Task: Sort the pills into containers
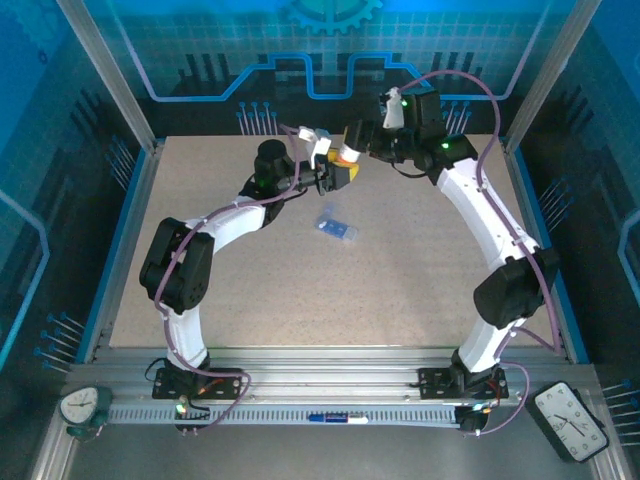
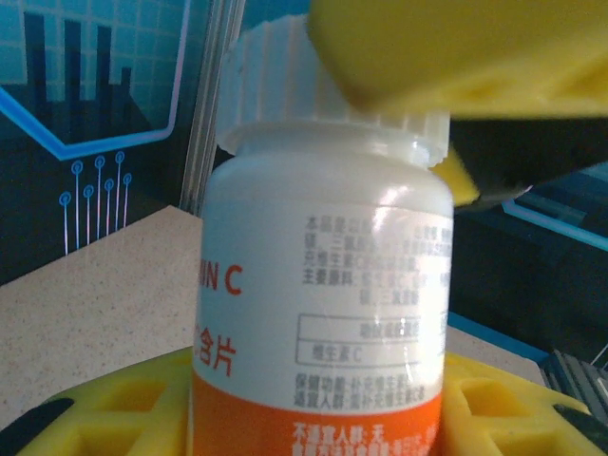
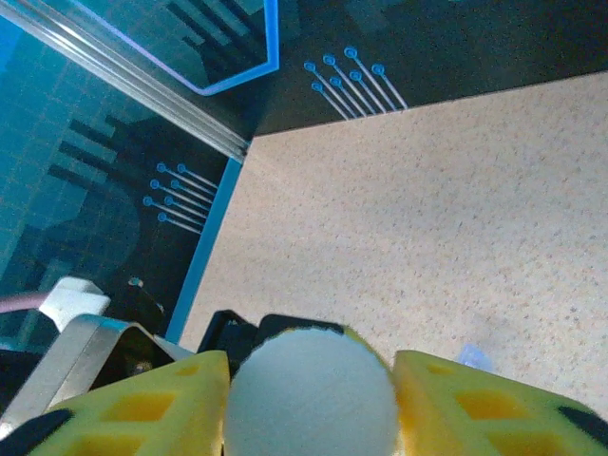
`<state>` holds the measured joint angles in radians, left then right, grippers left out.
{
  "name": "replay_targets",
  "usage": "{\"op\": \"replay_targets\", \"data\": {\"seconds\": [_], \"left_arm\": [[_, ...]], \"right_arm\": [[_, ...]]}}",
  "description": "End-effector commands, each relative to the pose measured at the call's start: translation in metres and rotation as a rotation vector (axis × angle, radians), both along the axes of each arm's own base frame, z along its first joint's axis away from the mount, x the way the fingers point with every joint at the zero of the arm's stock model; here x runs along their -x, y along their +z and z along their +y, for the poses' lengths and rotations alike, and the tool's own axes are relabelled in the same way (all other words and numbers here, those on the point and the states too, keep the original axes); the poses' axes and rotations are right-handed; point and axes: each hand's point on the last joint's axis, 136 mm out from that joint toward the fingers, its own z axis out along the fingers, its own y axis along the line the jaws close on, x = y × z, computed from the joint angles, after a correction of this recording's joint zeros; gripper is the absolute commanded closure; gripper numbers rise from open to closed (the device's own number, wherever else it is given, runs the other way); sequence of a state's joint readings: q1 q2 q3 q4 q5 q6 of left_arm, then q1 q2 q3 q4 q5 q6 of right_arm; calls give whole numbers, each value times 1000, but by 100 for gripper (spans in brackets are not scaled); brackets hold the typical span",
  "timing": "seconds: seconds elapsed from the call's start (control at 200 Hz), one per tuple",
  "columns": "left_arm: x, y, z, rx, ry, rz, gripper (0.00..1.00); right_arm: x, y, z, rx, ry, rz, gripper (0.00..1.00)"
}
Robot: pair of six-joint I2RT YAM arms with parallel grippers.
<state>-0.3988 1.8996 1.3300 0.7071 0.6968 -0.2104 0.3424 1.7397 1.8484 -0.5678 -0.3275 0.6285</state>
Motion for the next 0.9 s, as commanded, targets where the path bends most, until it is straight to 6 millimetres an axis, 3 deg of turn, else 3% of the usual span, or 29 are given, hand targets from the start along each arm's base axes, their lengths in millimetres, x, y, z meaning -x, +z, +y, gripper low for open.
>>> {"op": "replay_targets", "data": {"seconds": [0.0, 0.145, 0.29, 0.515, 0.896], "left_arm": [[3, 33, -2, 39, 0, -111, 100], [5, 29, -3, 41, -19, -100, 100], [9, 27, -4, 47, -44, -86, 100], [13, 27, -7, 63, -97, -58, 100], [13, 27, -9, 71, -112, -41, 100]], "right_arm": [[2, 18, -15, -18, 13, -11, 36], [-3, 41, -28, -95, 61, -120, 27], [-8, 43, -34, -119, 143, -175, 27], [-1, 41, -16, -134, 329, -200, 22], [8, 31, 3, -84, 404, -178, 24]]}}
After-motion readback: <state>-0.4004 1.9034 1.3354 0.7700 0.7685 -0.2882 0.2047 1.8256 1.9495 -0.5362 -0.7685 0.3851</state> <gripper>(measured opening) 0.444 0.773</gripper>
